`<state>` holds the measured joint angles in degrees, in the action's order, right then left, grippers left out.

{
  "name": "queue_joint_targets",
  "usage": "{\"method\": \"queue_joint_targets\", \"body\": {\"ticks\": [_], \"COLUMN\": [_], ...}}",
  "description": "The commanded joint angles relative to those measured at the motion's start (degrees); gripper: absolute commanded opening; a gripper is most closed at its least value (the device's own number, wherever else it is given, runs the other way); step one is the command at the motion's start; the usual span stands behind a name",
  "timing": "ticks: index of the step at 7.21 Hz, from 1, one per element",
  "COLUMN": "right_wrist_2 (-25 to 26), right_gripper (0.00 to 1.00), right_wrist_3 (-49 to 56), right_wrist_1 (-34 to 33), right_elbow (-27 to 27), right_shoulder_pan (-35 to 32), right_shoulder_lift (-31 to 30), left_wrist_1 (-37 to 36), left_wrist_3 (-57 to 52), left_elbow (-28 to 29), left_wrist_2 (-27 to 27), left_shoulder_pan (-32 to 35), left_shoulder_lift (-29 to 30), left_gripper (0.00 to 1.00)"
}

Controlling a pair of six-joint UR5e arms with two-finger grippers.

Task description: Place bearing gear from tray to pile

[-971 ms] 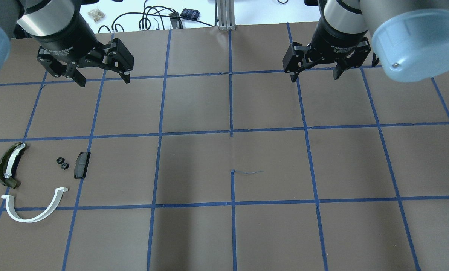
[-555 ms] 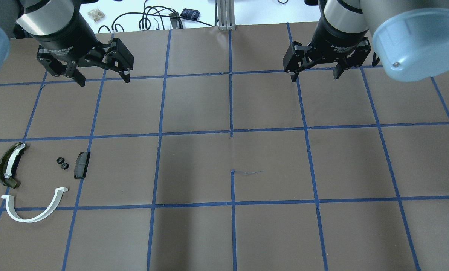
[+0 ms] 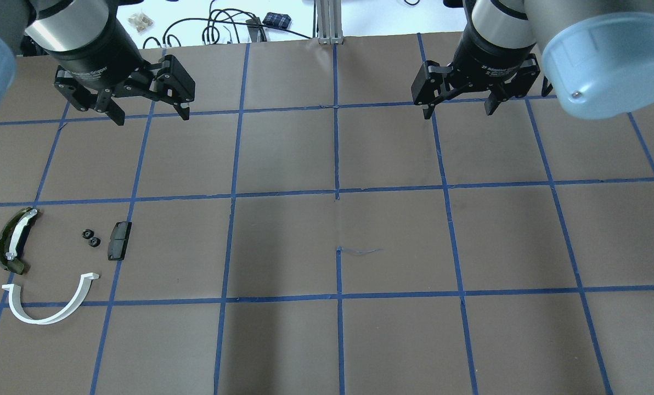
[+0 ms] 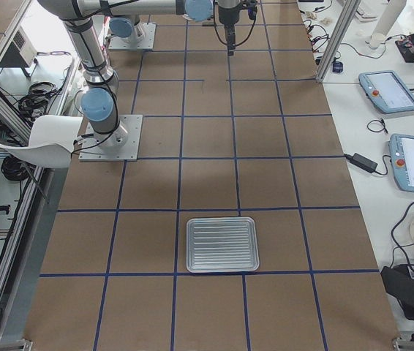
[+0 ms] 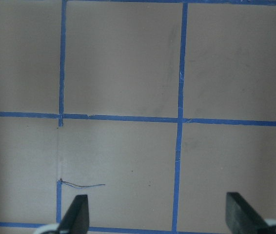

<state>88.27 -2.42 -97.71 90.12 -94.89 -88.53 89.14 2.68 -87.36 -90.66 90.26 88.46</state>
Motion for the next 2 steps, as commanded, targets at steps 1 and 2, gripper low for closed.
{"method": "queue_joint_targets", "body": {"ticks": [1,2], "right_wrist_2": [0.06,0.15], "right_gripper": [1.0,1.0], "right_wrist_3": [-0.3,-0.57], "right_wrist_1": [0.23,0.76], "right_elbow": [-0.21,-0.56], "right_shoulder_pan": [-0.03,-0.03], "right_shoulder_lift": [0.03,0.03], "left_wrist_1": [-0.19,0.07], "left_wrist_3": [0.04,-0.05], "left_elbow": [-0.01,-0.09], "left_wrist_2": [0.3,0.13], "left_shoulder_pan": [0.0,0.0], "left_shoulder_lift": [-0.04,-0.48], "left_gripper": [1.0,1.0]}}
